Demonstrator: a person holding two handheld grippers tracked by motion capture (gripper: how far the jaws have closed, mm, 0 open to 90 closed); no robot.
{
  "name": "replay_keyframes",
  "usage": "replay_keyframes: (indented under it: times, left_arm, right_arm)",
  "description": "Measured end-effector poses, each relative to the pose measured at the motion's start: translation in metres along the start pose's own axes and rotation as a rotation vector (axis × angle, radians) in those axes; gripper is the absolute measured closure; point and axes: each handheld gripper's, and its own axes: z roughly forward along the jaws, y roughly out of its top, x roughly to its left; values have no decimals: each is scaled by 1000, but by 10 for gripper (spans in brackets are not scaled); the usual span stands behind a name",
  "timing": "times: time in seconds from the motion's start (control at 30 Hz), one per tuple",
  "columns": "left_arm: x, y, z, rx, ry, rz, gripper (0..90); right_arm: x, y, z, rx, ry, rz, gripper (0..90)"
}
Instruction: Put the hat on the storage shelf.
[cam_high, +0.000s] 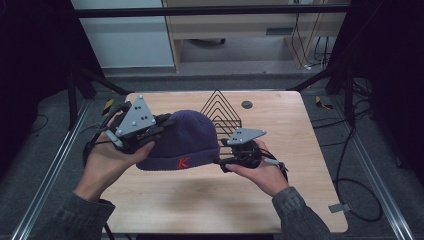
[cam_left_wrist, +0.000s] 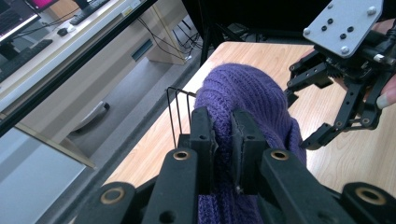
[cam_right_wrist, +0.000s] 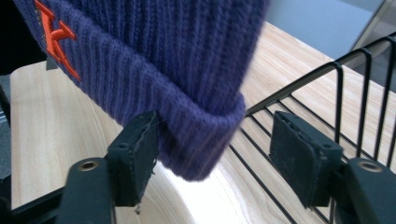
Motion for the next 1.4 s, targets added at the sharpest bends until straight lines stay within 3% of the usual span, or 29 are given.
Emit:
replay_keyframes:
  times: [0.03,0.07,0.1,0.2,0.3,0.6,0.87,0.9,1.17,1.3,1.4]
  left_arm:
    - [0,0,2,-2,0,-5,804]
    - [1,0,4,2,-1,-4,804]
    - [1,1,5,3,-3,-6,804]
    - [1,1,10,12,4,-16,804]
    - [1,1,14,22,13,-35,804]
    - [20,21,28,-6,27,-100,801]
    - [34,42,46,-61,45,-115,801]
    - [37,46,50,-83,47,-121,801]
    - [54,65,70,-114,53,-130,800]
    - [60,70,78,-122,54,-129,800]
    - [69,71,92,-118,49,-157,800]
  right_arm:
    - [0,1,1,4,11,-3,347]
    - [0,3,3,7,14,-14,458]
    - [0,3,3,7,14,-14,458]
    - [0,3,3,12,33,-19,630]
    - [2,2,0,28,34,-44,705]
    - [-9,12,-27,-6,-9,-44,721]
    - [-36,31,-51,-38,-75,-31,724]
    - [-39,33,-52,-39,-80,-30,723]
    - [-69,48,-59,-54,-142,-1,723]
    - [-78,52,-60,-62,-159,7,723]
    - [-88,56,-56,-64,-183,21,722]
